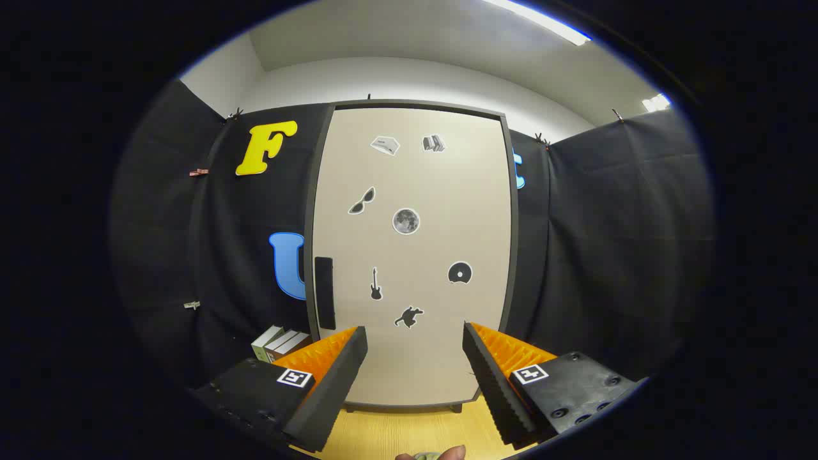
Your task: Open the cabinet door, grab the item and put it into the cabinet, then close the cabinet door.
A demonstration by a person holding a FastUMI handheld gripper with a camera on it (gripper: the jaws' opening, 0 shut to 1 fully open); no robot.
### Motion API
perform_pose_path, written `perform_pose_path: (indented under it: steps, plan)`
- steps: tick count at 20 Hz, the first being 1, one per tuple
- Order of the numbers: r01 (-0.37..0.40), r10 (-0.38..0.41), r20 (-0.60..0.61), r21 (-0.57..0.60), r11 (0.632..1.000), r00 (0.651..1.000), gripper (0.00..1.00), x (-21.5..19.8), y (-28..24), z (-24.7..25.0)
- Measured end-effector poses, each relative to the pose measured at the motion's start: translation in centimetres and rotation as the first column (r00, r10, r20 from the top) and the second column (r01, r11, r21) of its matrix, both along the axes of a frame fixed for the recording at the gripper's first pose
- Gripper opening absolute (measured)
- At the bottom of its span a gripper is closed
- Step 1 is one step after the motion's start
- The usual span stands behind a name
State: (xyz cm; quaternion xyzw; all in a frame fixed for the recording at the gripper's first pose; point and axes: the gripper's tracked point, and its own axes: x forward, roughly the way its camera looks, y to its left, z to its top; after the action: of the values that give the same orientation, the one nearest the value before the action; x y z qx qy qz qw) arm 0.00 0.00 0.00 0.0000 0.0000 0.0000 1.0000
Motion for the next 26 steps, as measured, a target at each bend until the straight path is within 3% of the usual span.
perform_pose_path:
  steps: [19,26]
  plan:
    - [0.005,-0.005,-0.004,0.003,1.000,1.000,0.97,-0.4,0.4,-0.4]
    - [-0.048,0.048,0.002,0.035,0.998,0.999,0.97,0.7,4.0,-0.1]
